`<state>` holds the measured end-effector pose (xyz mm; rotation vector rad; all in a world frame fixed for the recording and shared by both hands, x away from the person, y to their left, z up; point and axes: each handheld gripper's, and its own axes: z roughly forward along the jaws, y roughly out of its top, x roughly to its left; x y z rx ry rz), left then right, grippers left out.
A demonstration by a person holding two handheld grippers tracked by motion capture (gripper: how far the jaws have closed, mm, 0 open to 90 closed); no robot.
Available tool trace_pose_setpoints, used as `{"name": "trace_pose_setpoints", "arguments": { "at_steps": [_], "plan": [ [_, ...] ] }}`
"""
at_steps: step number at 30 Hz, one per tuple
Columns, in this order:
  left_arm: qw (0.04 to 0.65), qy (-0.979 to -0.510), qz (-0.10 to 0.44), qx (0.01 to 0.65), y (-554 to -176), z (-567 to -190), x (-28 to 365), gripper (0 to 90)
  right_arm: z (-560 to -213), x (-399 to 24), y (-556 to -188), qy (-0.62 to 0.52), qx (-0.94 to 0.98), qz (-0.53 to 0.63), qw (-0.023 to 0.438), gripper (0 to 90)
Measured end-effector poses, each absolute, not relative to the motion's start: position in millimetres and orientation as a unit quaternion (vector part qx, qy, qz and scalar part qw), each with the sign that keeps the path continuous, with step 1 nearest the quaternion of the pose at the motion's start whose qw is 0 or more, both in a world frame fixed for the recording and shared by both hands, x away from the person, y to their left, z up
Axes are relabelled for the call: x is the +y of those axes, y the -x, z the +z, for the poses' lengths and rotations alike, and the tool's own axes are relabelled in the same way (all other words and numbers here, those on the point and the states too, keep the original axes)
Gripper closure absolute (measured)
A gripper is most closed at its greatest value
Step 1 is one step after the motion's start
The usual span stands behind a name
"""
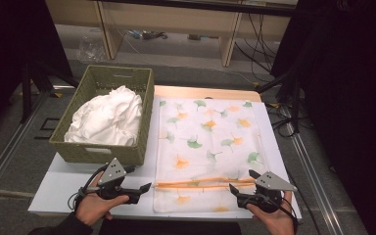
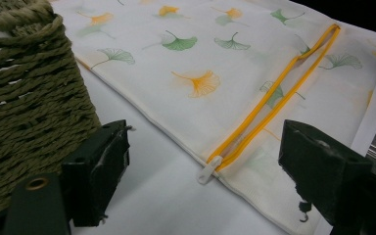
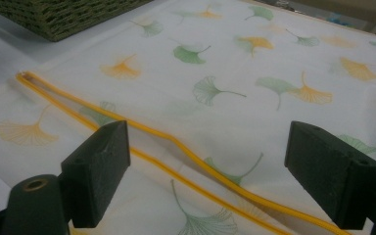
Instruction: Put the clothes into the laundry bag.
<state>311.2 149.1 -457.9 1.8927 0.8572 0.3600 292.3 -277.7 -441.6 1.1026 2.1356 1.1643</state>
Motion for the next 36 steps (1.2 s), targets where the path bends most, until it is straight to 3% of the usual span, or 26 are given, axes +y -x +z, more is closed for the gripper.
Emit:
{"name": "trace_pose_setpoints", "arguments": {
  "at_steps": [15, 28, 36],
  "plan": [
    [0.479, -0.791, 0.158, 0.348, -311, -458, 150, 18.7, -441, -277, -293, -0.403, 0.775, 0.419, 0.247, 16.9],
    [0.470, -0.794, 0.156, 0.354, -309, -457, 153, 18.7, -443, -277, -316, -0.366, 0.807, 0.380, 0.265, 17.0],
    [0.462, -0.797, 0.155, 0.358, -308, -457, 155, 18.7, -452, -272, -337, -0.310, 0.855, 0.330, 0.253, 29.0]
  ]
}}
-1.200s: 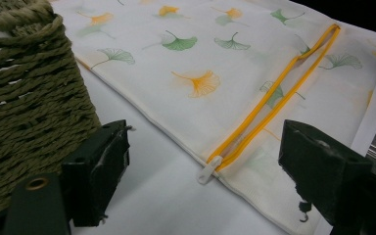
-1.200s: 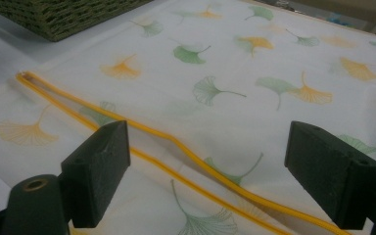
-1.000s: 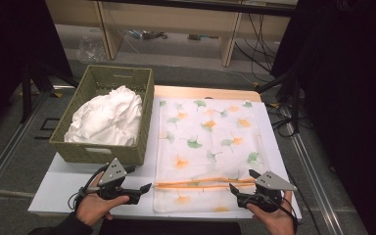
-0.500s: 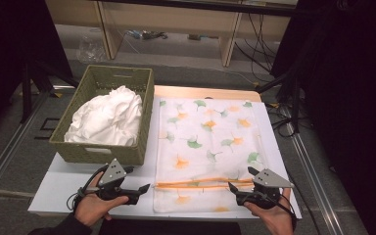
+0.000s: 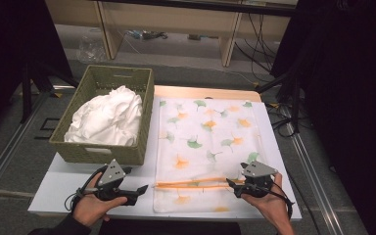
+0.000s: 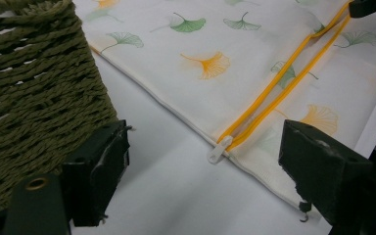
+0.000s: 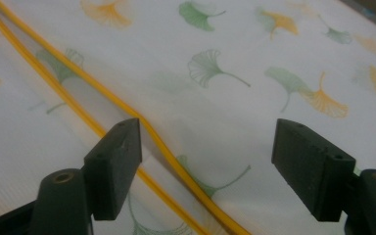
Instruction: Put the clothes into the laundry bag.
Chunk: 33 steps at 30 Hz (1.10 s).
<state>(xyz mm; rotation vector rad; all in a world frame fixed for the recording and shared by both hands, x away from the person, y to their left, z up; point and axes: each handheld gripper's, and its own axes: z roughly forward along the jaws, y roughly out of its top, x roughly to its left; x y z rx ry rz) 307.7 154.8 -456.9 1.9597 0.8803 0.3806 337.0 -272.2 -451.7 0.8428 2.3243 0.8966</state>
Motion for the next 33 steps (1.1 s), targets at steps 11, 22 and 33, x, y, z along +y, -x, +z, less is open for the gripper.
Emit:
{"name": "trace_pose_setpoints", "arguments": {
  "at_steps": [11, 22, 33],
  "plan": [
    [0.447, -0.805, 0.155, 0.357, -306, -458, 156, 18.7, -466, -251, -359, -0.266, 0.898, 0.276, 0.217, 31.4],
    [0.435, -0.814, 0.154, 0.353, -308, -459, 158, 18.7, -472, -234, -381, -0.230, 0.922, 0.233, 0.208, 64.3],
    [0.433, -0.815, 0.155, 0.351, -308, -460, 158, 18.8, -471, -233, -398, -0.213, 0.923, 0.231, 0.222, 85.9]
  ]
}}
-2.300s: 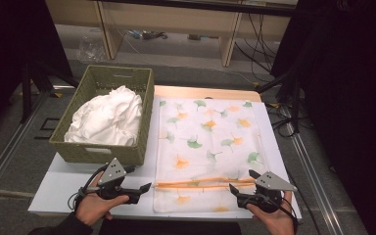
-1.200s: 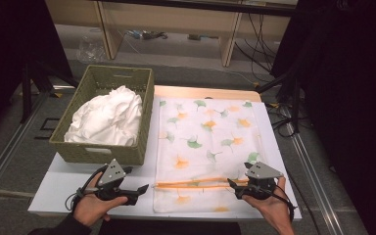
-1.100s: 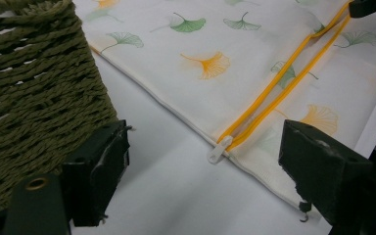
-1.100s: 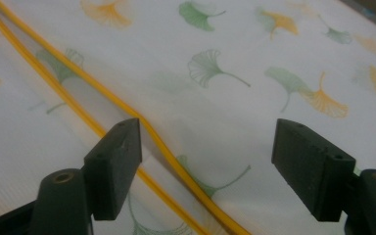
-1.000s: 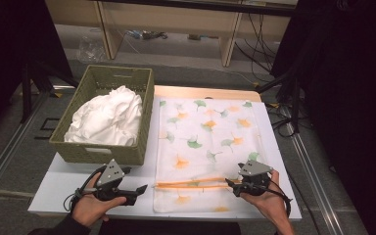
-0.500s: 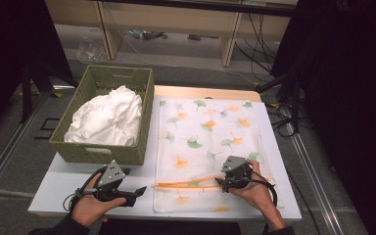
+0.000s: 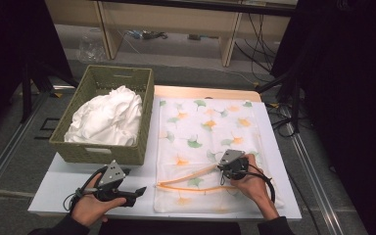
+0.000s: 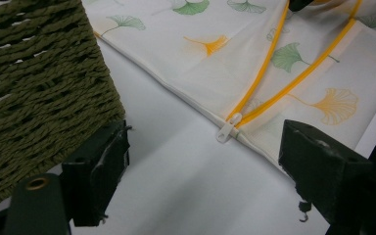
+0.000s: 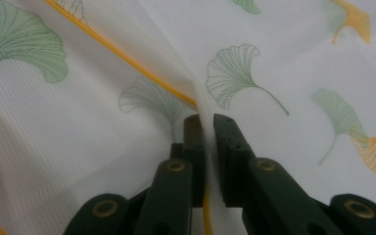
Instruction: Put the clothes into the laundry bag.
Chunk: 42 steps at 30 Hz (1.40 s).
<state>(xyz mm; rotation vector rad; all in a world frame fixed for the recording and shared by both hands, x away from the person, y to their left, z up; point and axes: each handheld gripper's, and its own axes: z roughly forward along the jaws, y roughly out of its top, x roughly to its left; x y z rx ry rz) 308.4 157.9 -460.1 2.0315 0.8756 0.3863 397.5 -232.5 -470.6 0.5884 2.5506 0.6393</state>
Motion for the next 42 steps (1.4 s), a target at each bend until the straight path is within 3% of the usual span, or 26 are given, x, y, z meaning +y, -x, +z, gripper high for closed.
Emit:
{"name": "trace_pose_setpoints", "arguments": {
  "at_steps": [4, 21, 33, 42],
  "plan": [
    [0.432, -0.816, 0.154, 0.352, -309, -460, 158, 18.8, -468, -233, -398, -0.219, 0.919, 0.234, 0.230, 89.7],
    [0.448, -0.806, 0.144, 0.360, -311, -449, 155, 19.1, -448, -233, -400, -0.230, 0.904, 0.256, 0.255, 90.0],
    [0.465, -0.801, 0.139, 0.350, -322, -411, 160, 19.1, -427, -237, -411, -0.228, 0.896, 0.269, 0.269, 90.0],
    [0.467, -0.793, 0.180, 0.348, -345, -366, 174, 19.1, -419, -239, -414, -0.237, 0.893, 0.271, 0.272, 90.0]
  ]
}}
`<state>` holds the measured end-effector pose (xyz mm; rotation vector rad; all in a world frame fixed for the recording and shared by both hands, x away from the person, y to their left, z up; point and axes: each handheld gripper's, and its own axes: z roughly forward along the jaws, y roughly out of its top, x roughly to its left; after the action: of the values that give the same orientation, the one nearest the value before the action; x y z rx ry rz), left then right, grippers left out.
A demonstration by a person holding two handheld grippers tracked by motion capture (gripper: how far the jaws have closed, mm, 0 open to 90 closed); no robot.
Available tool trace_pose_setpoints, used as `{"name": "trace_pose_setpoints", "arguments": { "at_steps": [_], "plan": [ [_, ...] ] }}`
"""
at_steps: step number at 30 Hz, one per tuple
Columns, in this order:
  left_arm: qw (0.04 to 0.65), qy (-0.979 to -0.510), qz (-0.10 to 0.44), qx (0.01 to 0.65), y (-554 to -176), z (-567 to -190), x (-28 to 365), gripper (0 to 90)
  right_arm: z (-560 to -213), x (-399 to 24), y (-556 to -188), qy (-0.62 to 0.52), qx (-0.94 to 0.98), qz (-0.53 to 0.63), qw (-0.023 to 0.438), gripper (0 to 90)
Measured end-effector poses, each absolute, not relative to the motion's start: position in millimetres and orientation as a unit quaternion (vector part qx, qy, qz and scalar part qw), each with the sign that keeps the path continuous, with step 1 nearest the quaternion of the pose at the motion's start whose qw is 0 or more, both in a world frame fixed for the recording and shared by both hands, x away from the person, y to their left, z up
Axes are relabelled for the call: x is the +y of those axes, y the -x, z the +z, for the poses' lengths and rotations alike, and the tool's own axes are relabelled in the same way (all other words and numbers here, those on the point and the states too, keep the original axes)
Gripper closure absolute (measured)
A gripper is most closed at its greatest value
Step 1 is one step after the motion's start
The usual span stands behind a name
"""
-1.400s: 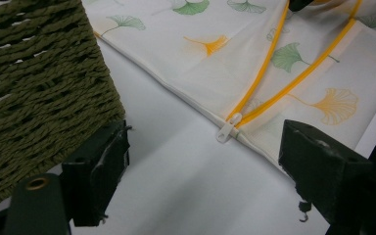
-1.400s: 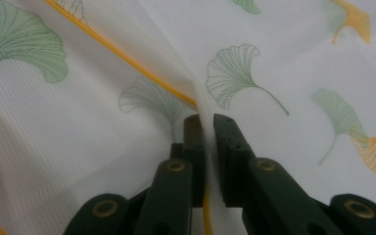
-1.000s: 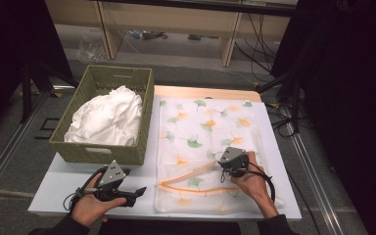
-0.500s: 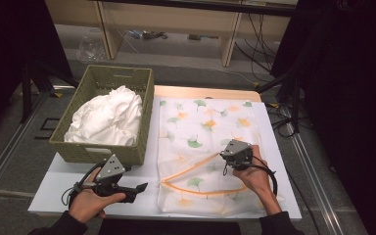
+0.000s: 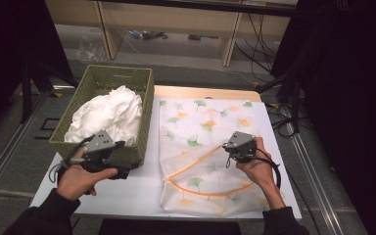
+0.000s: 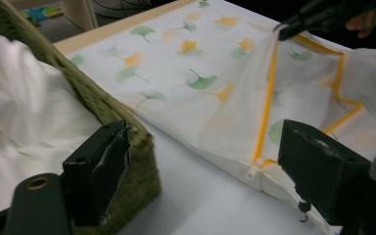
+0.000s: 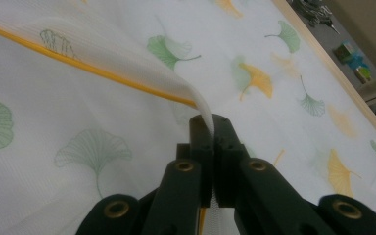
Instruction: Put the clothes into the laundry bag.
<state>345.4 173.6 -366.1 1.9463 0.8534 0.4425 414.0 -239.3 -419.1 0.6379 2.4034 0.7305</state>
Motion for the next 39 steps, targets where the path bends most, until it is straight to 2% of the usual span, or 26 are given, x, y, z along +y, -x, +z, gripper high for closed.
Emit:
{"name": "trace_pose_setpoints", "arguments": {
  "at_steps": [8, 14, 18, 28, 29, 32, 33, 36, 38, 39],
  "plan": [
    [0.418, -0.798, 0.228, 0.369, -398, -346, 198, 19.3, -409, -238, -417, -0.220, 0.895, 0.271, 0.278, 90.0],
    [0.374, -0.807, 0.242, 0.388, -439, -344, 215, 19.1, -399, -235, -421, -0.212, 0.896, 0.274, 0.277, 90.0],
    [0.371, -0.795, 0.242, 0.415, -465, -350, 223, 19.0, -395, -236, -423, -0.213, 0.894, 0.275, 0.282, 90.0],
    [0.328, -0.803, 0.230, 0.441, -535, -384, 246, 16.0, -392, -241, -426, -0.207, 0.892, 0.278, 0.289, 90.0],
    [0.326, -0.803, 0.222, 0.446, -541, -388, 249, 16.0, -392, -241, -426, -0.210, 0.892, 0.277, 0.288, 89.9],
    [0.330, -0.800, 0.154, 0.477, -554, -402, 252, 15.0, -394, -239, -426, -0.211, 0.894, 0.274, 0.283, 89.9],
    [0.321, -0.810, 0.117, 0.476, -558, -406, 252, 15.0, -394, -239, -426, -0.213, 0.895, 0.271, 0.283, 90.0],
    [0.317, -0.820, 0.065, 0.472, -561, -415, 238, 13.8, -397, -237, -426, -0.208, 0.898, 0.267, 0.282, 89.9],
    [0.287, -0.849, 0.040, 0.441, -559, -420, 224, 0.0, -398, -236, -426, -0.205, 0.899, 0.266, 0.282, 90.0],
    [0.273, -0.859, 0.056, 0.430, -557, -423, 216, 0.0, -399, -236, -426, -0.206, 0.899, 0.266, 0.281, 90.0]
  ]
}}
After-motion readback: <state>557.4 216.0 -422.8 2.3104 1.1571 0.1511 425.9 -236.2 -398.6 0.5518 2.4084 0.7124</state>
